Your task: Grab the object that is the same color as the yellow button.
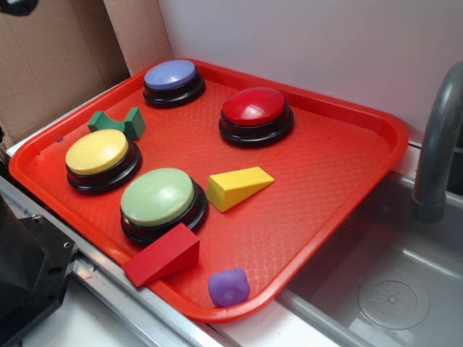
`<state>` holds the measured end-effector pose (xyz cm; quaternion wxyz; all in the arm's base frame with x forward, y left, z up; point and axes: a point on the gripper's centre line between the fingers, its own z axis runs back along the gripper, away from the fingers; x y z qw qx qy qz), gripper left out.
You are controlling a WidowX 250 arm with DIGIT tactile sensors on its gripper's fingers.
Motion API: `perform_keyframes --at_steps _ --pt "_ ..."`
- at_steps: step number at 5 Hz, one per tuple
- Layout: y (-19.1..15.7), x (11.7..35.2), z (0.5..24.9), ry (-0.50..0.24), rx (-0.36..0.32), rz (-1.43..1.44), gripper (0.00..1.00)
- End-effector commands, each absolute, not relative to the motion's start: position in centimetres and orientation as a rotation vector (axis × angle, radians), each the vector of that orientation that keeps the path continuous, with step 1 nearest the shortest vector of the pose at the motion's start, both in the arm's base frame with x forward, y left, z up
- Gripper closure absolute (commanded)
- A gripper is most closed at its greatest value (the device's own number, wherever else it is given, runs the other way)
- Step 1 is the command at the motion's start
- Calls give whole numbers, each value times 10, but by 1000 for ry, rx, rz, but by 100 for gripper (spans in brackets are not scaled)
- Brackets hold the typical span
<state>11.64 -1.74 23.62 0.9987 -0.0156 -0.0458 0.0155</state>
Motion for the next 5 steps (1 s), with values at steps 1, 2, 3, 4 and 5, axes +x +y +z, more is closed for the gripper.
perform_keyframes --at_steps 1,2,3,4,5 --pt "-17 116 236 -92 -31 31 0" --pt "-24 135 226 -80 -24 -63 0" --pt "-38 162 211 -92 17 -151 0" --pt "-58 197 184 -95 44 -239 0" --pt "-70 216 152 -193 -10 -244 0"
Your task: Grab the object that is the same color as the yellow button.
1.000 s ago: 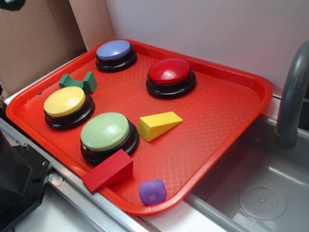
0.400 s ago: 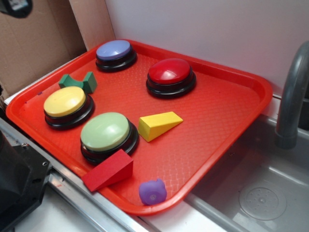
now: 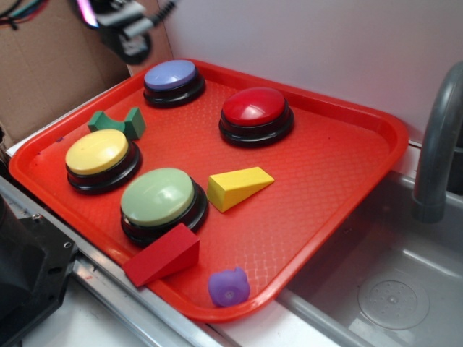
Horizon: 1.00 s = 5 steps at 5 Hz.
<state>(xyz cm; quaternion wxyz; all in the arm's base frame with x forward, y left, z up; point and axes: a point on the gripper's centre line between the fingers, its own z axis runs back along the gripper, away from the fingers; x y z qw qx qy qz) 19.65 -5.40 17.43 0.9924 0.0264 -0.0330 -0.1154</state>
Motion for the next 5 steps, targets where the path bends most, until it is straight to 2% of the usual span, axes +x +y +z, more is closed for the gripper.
perform_keyframes --at_steps 1,3,5 --pt "-75 225 126 -177 -16 -251 0" --pt "-79 235 75 -127 -51 -234 0" --pt "-86 238 38 -44 -64 -219 0"
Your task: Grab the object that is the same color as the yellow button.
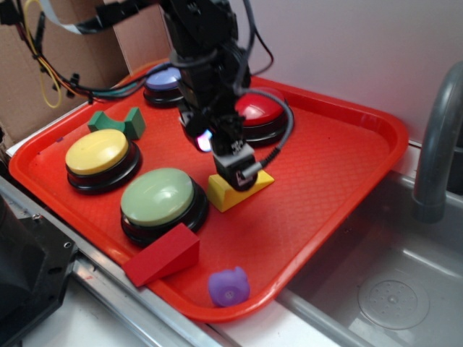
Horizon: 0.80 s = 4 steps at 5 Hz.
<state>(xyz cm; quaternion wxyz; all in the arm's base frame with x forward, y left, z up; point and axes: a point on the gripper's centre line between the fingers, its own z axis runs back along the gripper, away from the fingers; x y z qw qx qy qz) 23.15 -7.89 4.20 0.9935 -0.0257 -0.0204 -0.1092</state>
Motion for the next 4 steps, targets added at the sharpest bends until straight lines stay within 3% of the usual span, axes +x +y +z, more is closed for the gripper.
perform_keyframes --at_steps 1,2,3,4 --pt "-85 238 27 -30 -74 -213 0" --pt "-87 238 24 -36 -59 -199 5" --pt "-87 237 28 -50 -41 -196 100" --pt "-85 239 35 -30 -48 -245 100"
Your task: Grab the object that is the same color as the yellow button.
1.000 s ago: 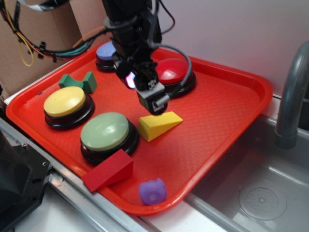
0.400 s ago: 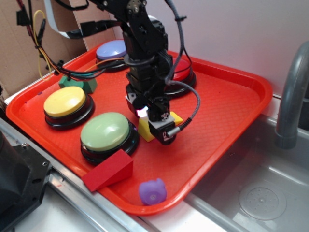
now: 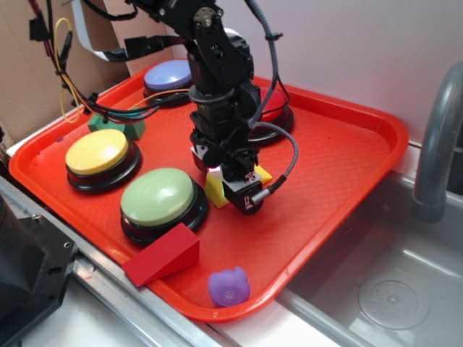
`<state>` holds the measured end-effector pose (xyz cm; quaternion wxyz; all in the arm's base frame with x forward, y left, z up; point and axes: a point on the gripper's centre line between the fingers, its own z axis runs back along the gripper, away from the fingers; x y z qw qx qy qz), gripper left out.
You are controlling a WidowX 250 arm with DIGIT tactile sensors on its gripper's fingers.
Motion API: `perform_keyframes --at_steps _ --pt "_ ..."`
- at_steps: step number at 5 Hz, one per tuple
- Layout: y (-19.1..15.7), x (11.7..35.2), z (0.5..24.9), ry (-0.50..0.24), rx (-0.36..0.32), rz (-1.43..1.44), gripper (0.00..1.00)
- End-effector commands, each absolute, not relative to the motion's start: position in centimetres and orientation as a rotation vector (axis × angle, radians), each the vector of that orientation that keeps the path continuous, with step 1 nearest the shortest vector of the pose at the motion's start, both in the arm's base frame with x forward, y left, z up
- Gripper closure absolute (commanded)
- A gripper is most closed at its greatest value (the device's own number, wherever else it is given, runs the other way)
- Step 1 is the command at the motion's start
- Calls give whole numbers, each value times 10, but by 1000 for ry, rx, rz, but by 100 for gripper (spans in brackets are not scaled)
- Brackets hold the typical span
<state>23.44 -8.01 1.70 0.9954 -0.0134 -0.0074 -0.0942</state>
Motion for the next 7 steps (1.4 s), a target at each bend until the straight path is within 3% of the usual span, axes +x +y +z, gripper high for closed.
perform_keyframes --at_steps 1,2,4,5,7 --pt "-79 237 51 -58 -72 -229 100" --pt "-68 233 81 -43 -76 -225 100" --pt "-28 214 163 -114 -25 -159 100" --pt "-6 197 181 -121 -22 -122 100" --pt "-1 190 183 -81 45 -116 100"
